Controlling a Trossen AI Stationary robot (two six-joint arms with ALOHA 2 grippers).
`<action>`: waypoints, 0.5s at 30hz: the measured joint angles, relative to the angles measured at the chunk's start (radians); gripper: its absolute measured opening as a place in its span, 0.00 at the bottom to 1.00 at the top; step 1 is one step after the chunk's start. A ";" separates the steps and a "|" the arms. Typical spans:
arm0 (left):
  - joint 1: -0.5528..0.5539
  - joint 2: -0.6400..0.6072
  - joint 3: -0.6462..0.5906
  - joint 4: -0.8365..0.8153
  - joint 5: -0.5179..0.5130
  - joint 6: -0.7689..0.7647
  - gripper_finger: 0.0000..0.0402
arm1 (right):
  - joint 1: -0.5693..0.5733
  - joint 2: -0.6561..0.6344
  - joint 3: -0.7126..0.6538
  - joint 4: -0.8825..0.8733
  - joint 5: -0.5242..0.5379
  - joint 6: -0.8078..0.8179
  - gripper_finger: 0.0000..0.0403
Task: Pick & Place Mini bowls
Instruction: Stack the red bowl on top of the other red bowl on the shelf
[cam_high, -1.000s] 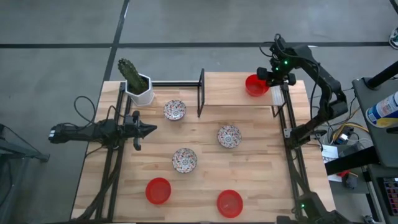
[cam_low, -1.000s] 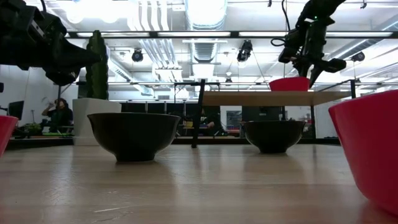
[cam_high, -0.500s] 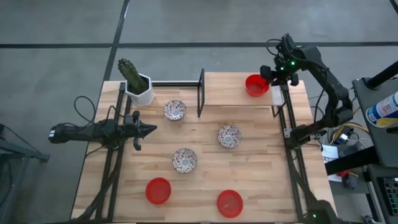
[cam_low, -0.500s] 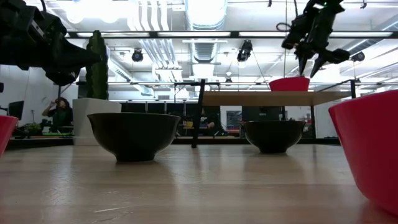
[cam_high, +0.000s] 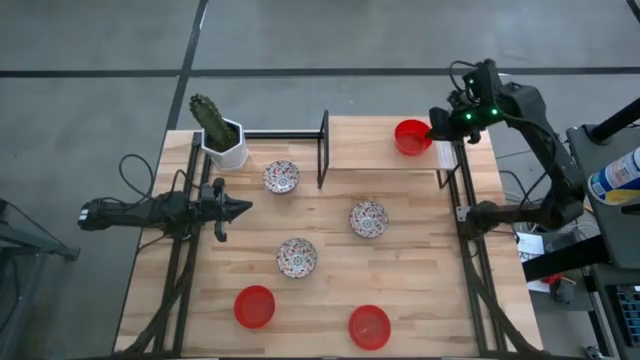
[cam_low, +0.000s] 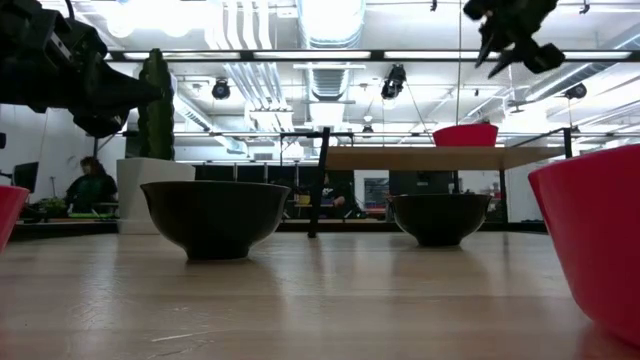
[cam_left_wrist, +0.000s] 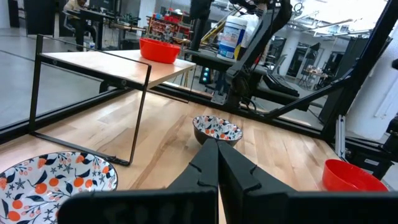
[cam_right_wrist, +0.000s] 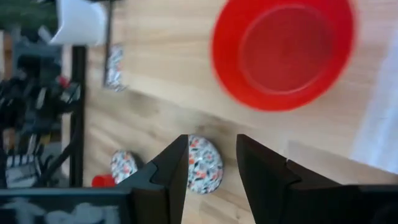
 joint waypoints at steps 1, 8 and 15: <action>0.000 0.000 0.000 0.000 0.000 0.000 0.00 | 0.018 -0.011 0.000 0.000 -0.001 0.000 0.32; 0.000 0.000 0.000 0.000 0.000 0.000 0.00 | 0.197 -0.055 0.000 0.004 -0.002 0.002 0.30; 0.000 0.000 0.000 0.000 0.000 0.000 0.00 | 0.461 -0.039 0.000 0.031 0.006 0.002 0.28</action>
